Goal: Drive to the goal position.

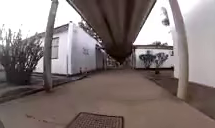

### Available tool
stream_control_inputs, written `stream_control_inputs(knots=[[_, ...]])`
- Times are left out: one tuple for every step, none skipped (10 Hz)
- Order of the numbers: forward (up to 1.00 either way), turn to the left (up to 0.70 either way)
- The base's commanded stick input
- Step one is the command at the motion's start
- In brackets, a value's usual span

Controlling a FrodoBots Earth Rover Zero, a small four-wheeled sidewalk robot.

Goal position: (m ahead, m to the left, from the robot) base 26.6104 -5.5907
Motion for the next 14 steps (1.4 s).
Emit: stream_control_inputs(knots=[[0.70, 0.00], [0.70, 0.00], [0.70, 0.00], [0.70, 0.00], [0.70, 0.00], [0.70, 0.00], [0.70, 0.00], [0.70, 0.00], [0.70, 0.00], [0.70, 0.00], [0.70, 0.00], [0.70, 0.00], [0.70, 0.00], [0.70, 0.00]])
